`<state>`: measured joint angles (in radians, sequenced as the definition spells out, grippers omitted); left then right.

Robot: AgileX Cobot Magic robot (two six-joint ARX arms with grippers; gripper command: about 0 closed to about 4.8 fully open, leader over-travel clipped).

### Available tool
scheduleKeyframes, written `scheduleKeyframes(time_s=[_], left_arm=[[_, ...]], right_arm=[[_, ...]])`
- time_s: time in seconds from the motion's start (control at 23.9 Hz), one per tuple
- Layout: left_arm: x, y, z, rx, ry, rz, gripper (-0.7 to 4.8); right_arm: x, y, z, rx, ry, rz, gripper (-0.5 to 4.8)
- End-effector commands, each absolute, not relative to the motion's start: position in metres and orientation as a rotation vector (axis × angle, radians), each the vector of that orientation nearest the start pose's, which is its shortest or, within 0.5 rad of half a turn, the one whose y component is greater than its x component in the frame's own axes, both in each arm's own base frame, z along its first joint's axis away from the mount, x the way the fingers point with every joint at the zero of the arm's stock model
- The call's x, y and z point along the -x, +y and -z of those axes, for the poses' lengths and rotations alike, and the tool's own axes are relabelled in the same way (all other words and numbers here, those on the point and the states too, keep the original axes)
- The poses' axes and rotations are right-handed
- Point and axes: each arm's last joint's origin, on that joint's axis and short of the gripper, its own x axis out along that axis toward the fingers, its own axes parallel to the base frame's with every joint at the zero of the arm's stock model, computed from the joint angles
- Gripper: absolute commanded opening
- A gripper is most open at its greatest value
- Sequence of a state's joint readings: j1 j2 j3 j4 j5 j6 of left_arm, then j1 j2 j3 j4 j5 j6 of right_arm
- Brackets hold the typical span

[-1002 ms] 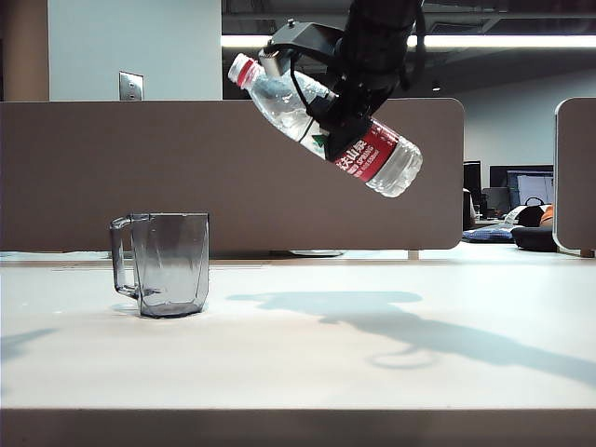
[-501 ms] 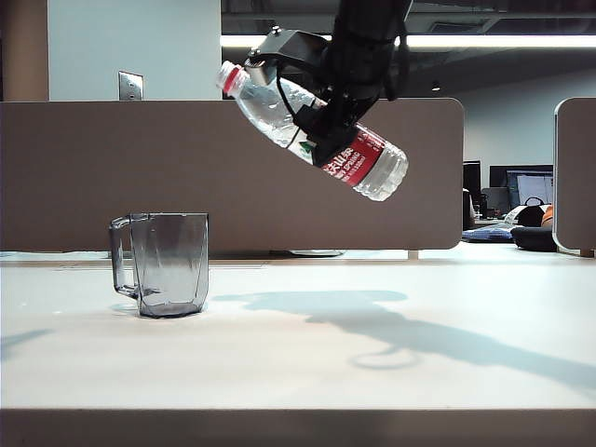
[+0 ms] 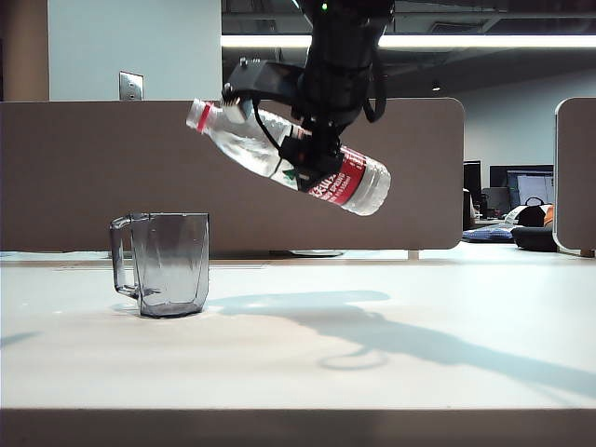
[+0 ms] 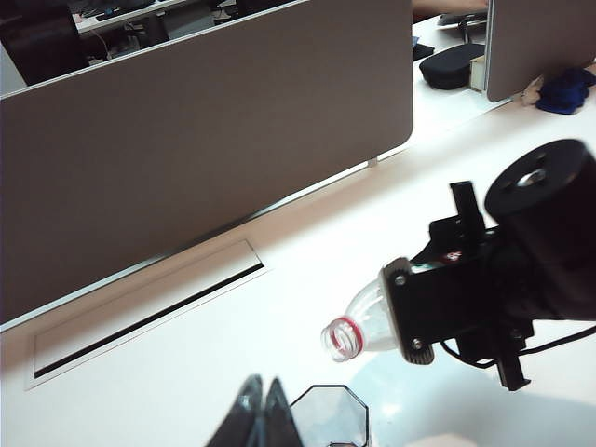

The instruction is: Pick up the mineral water bottle on the table and pour water into the mug until it's half full.

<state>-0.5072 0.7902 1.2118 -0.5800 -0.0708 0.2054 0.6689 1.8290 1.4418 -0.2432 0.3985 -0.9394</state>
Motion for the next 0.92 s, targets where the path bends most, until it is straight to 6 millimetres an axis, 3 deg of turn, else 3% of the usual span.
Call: scheduleKeyframes(time_s=[0.04, 0.25, 0.92], left_arm=[[-0.110, -0.059, -0.434, -0.238, 0.093, 0.451, -0.05], [-0.107, -0.057, -0.432, -0.245, 0.116, 0.453, -0.05], [-0.105, -0.056, -0.431, -0.246, 0.121, 0.454, -0.05]], right_arm=[[-0.336, 0.250, -0.273, 1.262, 0.324, -0.464, 2.74], [-0.338, 0.253, -0.263, 1.352, 0.341, -0.472, 2.74], [-0.339, 0.250, -0.264, 1.487, 0.359, -0.402, 2.73]])
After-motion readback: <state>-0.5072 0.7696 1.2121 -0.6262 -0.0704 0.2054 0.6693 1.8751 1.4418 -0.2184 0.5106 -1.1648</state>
